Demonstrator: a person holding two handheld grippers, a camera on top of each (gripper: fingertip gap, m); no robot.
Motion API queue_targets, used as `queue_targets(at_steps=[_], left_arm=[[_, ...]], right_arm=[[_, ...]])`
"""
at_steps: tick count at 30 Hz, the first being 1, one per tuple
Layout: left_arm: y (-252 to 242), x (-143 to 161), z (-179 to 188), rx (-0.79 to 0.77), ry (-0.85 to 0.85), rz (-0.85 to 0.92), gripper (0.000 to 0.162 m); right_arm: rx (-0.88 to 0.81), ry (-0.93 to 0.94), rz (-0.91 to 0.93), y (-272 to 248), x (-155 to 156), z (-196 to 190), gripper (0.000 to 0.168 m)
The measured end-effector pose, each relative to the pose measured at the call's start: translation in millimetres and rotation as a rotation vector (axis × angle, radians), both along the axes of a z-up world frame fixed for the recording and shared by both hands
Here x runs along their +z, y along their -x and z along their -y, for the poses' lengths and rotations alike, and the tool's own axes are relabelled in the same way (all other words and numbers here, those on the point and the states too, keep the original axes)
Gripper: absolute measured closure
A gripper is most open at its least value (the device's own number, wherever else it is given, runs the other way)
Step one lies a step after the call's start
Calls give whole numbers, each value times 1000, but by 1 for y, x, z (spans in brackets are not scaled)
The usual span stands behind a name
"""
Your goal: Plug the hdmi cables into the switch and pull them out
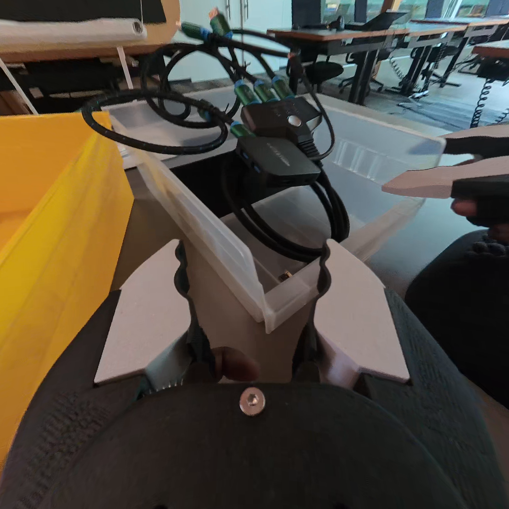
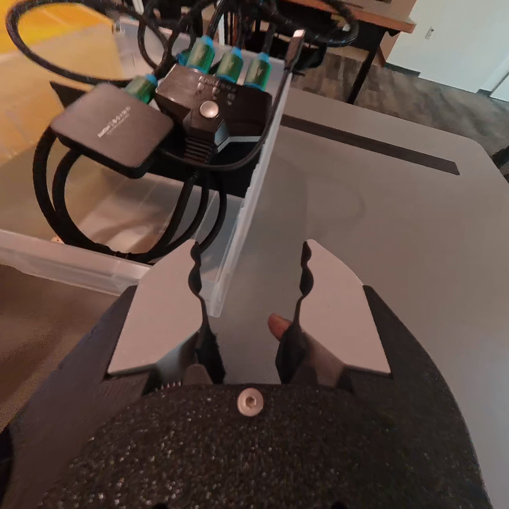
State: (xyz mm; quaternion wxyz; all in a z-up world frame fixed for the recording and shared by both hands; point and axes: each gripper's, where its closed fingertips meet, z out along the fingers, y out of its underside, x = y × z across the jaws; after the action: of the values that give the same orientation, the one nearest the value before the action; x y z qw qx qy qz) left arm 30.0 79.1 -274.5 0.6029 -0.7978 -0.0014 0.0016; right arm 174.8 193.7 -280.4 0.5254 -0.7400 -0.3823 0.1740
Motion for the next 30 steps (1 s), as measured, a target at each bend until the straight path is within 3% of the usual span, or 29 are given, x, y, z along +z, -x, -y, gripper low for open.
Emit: queue_targets(at_steps=[2, 3, 4, 5, 8, 12, 20, 26, 30], left_arm=[[3, -10, -5, 0, 52, 17, 90], [5, -14, -7, 6, 71, 16, 105], [12, -14, -9, 42, 75, -13, 121], [15, -14, -9, 48, 77, -59, 125], [25, -11, -8, 103, 63, -148, 138], [15, 8, -8, 77, -8, -251, 142], [7, 65, -1, 69, -147, -371, 143], [22, 131, 40, 115, -228, -455, 142], [52, 158, 81, 203, -224, -496, 142]], right_arm=[[28, 4, 46, 11, -7, 4, 101], [40, 11, 88, 15, -13, 5, 113], [26, 8, 152, 16, -20, 4, 138], [-20, -31, 198, 12, -20, 0, 157], [20, -71, 208, 16, -15, 6, 158], [-74, -257, 163, 4, 21, 4, 162], [-142, -378, 38, -10, 76, 18, 163], [-129, -482, -50, 5, 140, 55, 163], [-36, -502, -102, 45, 165, 83, 163]])
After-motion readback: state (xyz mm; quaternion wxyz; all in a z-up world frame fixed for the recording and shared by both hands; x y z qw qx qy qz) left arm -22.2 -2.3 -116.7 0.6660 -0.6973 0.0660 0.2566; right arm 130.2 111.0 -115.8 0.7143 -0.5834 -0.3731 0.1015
